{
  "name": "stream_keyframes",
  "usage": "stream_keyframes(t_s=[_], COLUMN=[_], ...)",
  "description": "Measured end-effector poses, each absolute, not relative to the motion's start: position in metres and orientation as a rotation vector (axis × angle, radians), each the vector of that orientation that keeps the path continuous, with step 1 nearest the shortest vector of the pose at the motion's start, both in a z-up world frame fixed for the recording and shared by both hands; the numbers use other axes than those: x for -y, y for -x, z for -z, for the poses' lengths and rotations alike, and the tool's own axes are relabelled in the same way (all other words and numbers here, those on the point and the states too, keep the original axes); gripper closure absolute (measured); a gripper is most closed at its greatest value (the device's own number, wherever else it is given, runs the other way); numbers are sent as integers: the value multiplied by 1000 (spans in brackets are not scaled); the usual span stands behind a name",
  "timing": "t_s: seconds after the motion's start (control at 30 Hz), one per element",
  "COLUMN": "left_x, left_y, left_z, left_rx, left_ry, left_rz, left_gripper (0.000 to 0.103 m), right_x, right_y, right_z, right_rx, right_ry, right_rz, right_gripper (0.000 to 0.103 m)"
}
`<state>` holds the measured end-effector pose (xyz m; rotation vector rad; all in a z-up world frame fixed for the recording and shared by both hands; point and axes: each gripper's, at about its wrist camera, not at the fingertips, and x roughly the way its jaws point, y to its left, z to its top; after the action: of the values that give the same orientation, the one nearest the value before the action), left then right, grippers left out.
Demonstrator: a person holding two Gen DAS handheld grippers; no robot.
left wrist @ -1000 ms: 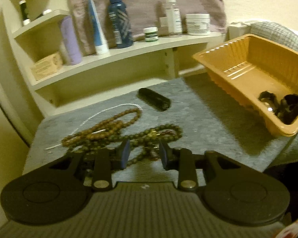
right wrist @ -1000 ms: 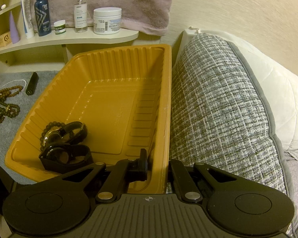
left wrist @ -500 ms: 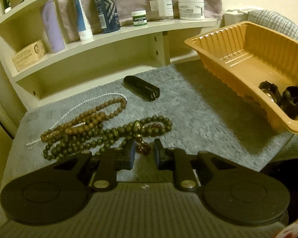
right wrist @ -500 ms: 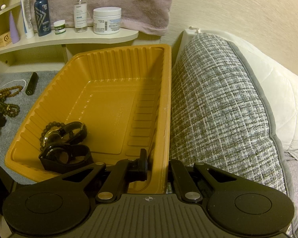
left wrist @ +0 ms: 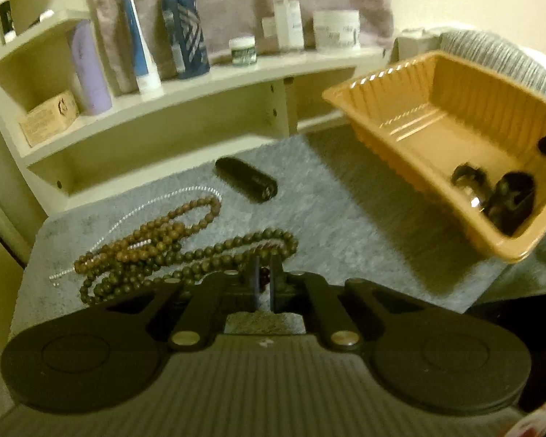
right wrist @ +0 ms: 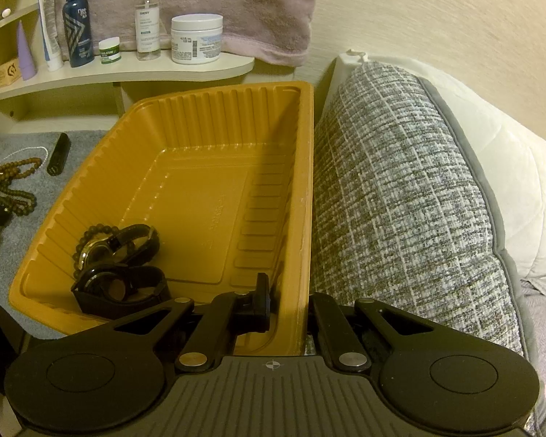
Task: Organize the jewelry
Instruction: 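Carry the small piece over the orange tray and open the left tool, then return the left tool to the towel and grasp the black cylindrical case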
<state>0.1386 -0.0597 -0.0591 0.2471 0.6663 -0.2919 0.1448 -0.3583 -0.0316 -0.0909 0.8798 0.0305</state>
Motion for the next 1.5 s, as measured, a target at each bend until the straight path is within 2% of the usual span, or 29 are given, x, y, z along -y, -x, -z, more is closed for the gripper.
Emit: stream_keyframes(t_s=[0.43,0.8,1.23,1.3,1.33,1.37,1.5], left_x=[76,131,192,192,191,189,177], left_y=[-129,-128,-132,-132,-131,-131,-131], left_z=[-4,-47,-5,1,3,5,7], left_rx=[-523,-415,-495,-516,-520,-520,-529], left_ry=[-172,-135,-233,-240,-240,-242,-239], left_rz=[387,559,658,659,656,648,615], left_gripper=[99,99,98,94,88,86,86], right_x=[358,358,360,360,361,361,360], right_y=[-145,-144,-141,-140,-140,-140,-140], right_z=[31,29,30,30,30,30,31], right_rx=[-879,-875,-873,-873,-873,-873,-874], right_ry=[92,84,71,69,69,69,67], right_rz=[-32,-30,-31,-31,-31,-31,-29], right_gripper=[99,99,99,99,99,99,99])
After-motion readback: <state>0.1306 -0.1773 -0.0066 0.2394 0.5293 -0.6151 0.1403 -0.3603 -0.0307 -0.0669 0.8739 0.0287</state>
